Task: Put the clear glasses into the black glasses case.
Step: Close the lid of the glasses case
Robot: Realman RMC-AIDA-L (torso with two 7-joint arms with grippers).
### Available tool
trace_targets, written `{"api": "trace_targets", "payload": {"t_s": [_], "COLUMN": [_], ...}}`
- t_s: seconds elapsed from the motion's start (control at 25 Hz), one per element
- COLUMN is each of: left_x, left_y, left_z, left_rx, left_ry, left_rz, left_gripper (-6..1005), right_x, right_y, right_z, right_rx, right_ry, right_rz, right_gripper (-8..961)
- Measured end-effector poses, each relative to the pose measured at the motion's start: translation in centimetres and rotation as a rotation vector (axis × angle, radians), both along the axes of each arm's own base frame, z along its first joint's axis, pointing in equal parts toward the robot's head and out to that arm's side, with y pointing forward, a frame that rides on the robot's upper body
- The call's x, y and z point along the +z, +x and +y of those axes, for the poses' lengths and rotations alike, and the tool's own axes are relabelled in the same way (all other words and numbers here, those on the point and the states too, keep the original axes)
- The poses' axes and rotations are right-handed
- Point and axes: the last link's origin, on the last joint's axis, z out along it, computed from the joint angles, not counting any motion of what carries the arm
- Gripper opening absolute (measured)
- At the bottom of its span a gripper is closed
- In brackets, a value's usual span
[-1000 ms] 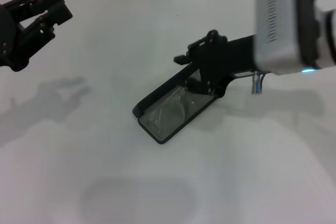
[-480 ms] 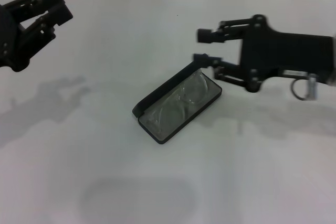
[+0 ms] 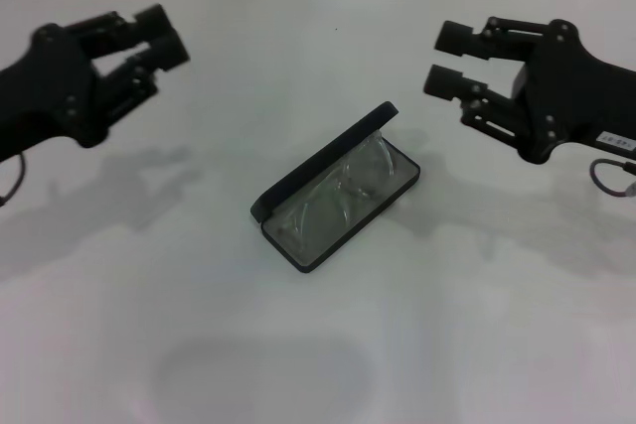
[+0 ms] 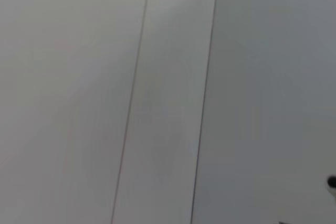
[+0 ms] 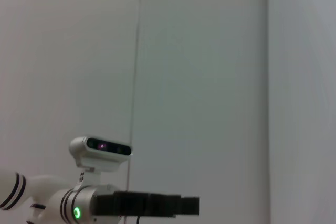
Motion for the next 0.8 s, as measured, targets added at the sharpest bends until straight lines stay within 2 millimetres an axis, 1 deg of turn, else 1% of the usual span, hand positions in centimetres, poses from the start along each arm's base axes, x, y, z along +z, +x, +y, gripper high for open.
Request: {"api": "trace_targets", "payload": {"t_s": [0.12,0.24,0.44,0.56,0.8], "left_x": [-0.7,-1.4,-2.7,-3.1,-3.6], "left_y": [0.3,0.4,0.8,1.1,1.7], "left_z": [0.5,1.1,1.8,2.3,3.0], "left_rx": [-0.003,0.008,0.017,0.018,0.019], "left_ry": [-0.026,-0.054,-0.083,-0.084,-0.072], "left_rz": [0.03,0.068,0.112,0.119,0.118], "left_gripper": [322,322,323,323,302], "right_x": [0.1,0.6,1.1,1.4,2.7], "right_y": [1.0,2.5,3.9,4.5,6.4], "right_z": [-0.1,-0.2,-0.6,-0.9,-1.3], "right_rx": [-0.043,-0.109,-0.16,-0.175,-0.255], "right_ry": [0.006,0.015,0.022,0.048,0.121], "right_rz": [0.018,0.049,0.085,0.089,0.116], "right_gripper": [358,357,355,353,351]}}
